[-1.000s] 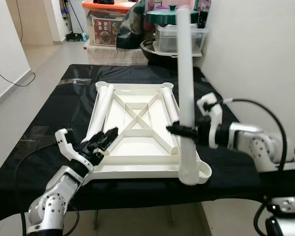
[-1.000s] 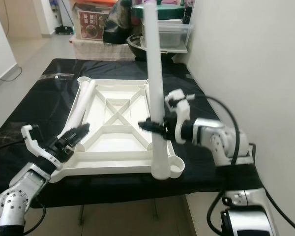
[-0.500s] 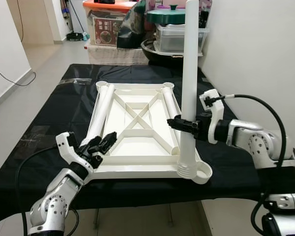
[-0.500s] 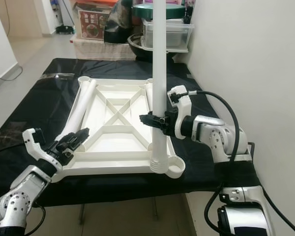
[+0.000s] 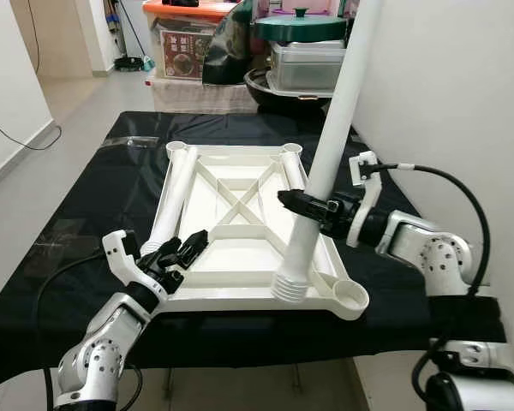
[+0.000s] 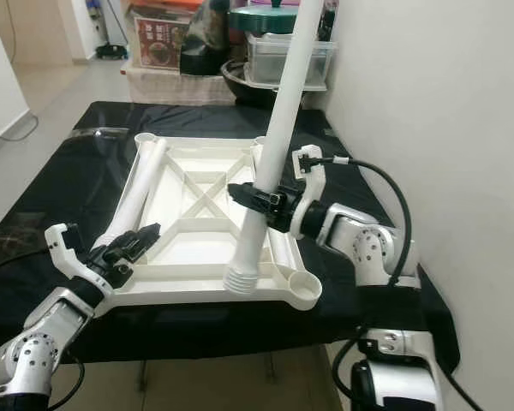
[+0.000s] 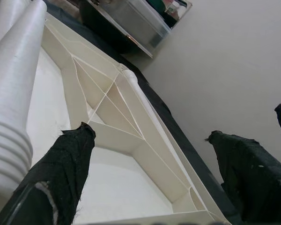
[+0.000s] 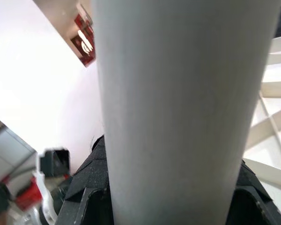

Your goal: Building children table

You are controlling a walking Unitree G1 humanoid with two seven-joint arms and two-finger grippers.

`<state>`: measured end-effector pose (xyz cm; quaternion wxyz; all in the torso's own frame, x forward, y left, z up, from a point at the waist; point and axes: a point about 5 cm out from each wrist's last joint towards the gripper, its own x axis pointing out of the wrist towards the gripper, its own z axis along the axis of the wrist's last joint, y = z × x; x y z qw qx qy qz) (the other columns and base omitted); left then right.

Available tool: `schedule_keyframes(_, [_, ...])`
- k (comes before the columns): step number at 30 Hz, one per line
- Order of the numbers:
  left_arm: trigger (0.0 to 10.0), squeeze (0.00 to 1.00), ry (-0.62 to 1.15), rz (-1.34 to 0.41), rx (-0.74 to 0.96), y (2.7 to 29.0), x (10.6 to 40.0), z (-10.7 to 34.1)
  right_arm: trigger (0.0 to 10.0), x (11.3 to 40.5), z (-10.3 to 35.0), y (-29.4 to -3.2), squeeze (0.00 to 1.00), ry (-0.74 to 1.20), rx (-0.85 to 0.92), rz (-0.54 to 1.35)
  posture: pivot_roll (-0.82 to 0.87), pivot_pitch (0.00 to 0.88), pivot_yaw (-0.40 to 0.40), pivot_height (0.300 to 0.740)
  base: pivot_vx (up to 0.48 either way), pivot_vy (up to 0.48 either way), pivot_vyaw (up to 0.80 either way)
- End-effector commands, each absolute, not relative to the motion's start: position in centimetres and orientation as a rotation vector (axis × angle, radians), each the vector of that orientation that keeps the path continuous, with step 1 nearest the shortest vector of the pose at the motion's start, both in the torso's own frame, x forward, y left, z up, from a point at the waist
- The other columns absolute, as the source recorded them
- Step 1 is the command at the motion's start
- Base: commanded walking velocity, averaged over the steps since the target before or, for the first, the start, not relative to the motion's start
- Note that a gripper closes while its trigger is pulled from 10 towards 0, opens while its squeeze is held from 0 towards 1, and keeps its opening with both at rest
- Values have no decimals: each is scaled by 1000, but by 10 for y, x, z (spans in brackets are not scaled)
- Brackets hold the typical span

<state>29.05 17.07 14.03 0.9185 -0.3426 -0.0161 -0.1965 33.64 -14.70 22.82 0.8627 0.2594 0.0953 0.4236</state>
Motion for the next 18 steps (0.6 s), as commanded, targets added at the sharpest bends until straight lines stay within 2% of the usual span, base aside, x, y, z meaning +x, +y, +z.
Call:
schedule_keyframes(1, [10000,0,-19,-403,-712,170,291,136,0,338,235,-148,0,168,581,871,47,0,-80,740,0,0,0])
schedule_keyframes(11, [10000,0,-17,-406,-719,171,291,135,0,342,226,-129,0,146,673,808,55,0,-80,740,0,0,0])
schedule_keyframes(18, [10000,0,-16,-423,-732,171,289,136,0,338,227,-125,0,138,676,820,57,0,-79,740,0,0,0])
